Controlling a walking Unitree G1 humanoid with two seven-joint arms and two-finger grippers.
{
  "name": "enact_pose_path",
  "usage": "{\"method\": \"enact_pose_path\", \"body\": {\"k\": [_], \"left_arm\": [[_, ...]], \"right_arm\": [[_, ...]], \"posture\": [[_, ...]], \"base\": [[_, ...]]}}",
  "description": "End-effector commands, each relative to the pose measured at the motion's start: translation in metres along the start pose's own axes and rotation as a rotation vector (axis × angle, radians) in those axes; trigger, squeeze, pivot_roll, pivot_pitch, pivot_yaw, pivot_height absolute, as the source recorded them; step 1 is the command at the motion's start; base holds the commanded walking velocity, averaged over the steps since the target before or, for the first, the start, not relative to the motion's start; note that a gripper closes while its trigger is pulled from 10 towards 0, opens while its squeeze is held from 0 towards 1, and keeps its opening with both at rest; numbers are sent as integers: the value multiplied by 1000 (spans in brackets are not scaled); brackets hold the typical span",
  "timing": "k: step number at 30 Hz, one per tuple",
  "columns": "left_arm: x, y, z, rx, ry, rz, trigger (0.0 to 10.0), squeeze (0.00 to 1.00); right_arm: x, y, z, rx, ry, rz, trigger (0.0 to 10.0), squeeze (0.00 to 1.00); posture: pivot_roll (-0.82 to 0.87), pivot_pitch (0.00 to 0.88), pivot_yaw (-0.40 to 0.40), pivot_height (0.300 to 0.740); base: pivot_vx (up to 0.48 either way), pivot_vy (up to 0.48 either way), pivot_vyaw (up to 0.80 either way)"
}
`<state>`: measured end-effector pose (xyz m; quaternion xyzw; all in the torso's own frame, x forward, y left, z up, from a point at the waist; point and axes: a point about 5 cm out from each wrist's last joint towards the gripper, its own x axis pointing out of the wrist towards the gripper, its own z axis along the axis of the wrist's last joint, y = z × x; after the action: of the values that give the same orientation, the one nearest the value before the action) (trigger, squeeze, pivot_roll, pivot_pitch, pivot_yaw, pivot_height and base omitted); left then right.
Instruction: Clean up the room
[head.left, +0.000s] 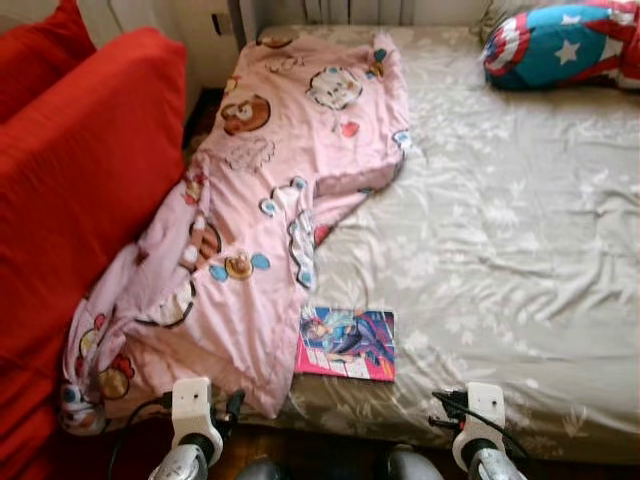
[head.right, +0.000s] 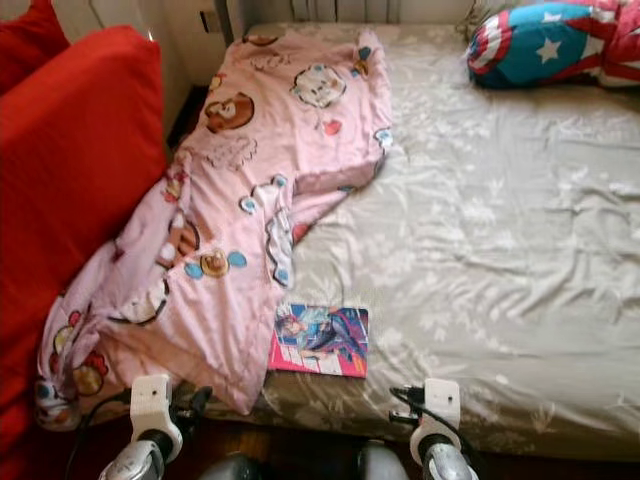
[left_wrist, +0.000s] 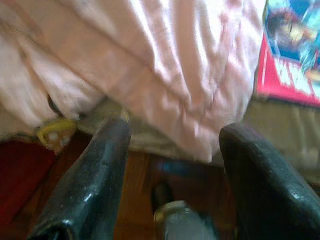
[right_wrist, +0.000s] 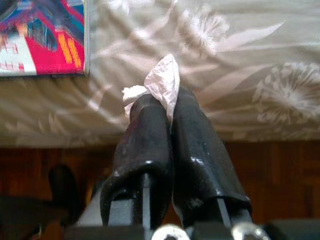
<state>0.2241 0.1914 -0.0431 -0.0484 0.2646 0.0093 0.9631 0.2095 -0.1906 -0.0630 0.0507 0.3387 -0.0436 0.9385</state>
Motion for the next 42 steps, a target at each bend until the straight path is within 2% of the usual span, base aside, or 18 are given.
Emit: {"method": "enact_pose_path", "body": {"k": [1,7,15,24,28,42], "left_arm": [[-7,3,-21,9,99,14,10000,0],[-11,4,-38,29,210,34,10000,0],[-15,6,-46,14,251,59,10000,0],[-14,10,-46,-12,264,90,10000,0],[-14,13,-45,-54,260,130,10000,0],[-9,10,-40,-44,265,129,10000,0]], "right_arm": [[-8,-3,-26,-5,109,-6,10000,0],[-20,-13,-51,-25,219,-22,10000,0],[-24,-19,-58,-25,255,-30,10000,0],[-21,-15,-53,-20,235,-22,10000,0],[-20,-14,-51,-29,238,-15,10000,0],[-16,-14,-45,-33,233,-20,10000,0]], "posture": [[-56,183,29,730],[-59,186,38,730],[-59,182,34,730],[-61,166,29,730],[-71,139,22,730],[-63,99,22,730]], "base": [[0,0,0],[0,0,0],[0,0,0],[0,0,0],[0,0,0],[0,0,0]]}}
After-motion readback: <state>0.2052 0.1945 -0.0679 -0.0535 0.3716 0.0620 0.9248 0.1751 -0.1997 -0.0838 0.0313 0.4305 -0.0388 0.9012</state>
